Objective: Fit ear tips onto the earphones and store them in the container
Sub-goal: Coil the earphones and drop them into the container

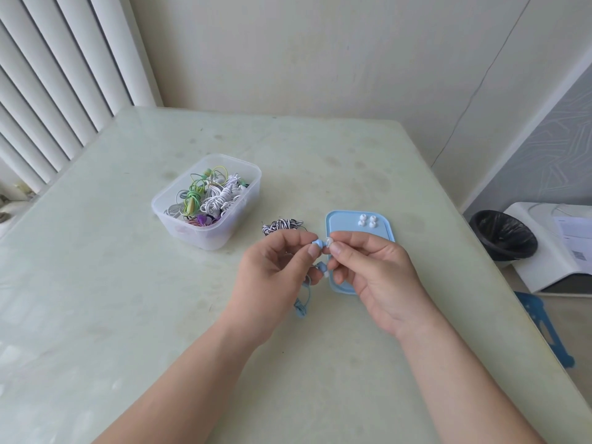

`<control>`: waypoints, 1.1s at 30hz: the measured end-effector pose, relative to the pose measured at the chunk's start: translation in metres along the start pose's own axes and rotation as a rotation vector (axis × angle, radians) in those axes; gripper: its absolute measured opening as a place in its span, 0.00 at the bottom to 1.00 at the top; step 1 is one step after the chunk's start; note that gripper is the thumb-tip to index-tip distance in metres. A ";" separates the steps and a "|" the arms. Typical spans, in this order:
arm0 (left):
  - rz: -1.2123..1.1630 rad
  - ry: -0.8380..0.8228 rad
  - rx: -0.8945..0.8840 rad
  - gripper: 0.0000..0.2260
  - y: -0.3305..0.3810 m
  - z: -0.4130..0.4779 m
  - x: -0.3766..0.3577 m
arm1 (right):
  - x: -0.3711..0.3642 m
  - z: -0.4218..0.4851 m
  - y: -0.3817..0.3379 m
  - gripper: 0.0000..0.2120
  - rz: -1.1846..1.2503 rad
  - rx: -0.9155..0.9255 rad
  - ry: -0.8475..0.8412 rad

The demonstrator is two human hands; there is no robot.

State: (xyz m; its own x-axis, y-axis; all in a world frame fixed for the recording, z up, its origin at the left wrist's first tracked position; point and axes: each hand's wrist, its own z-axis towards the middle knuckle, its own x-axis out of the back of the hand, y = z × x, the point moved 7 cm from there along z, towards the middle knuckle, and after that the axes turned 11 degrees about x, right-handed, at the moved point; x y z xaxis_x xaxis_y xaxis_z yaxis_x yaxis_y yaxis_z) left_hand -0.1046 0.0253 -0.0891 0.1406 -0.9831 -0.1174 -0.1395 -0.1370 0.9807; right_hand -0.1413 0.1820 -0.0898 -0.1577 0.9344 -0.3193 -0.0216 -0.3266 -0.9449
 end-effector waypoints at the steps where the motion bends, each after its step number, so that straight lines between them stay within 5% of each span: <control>1: 0.000 -0.001 -0.002 0.02 0.000 0.000 0.000 | 0.000 0.000 0.000 0.07 0.010 -0.002 -0.002; 22: -0.001 -0.018 -0.043 0.02 -0.002 0.002 -0.001 | -0.004 -0.002 0.007 0.06 0.101 -0.031 0.027; 33: -0.001 -0.014 -0.045 0.02 -0.003 0.001 -0.001 | -0.006 -0.002 0.005 0.02 -0.051 0.054 -0.073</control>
State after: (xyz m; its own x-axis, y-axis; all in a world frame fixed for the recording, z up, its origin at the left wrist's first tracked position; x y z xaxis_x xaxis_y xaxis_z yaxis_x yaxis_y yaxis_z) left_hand -0.1057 0.0263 -0.0920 0.1265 -0.9847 -0.1202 -0.0948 -0.1326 0.9866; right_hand -0.1384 0.1754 -0.0924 -0.2265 0.9379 -0.2628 -0.0841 -0.2876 -0.9540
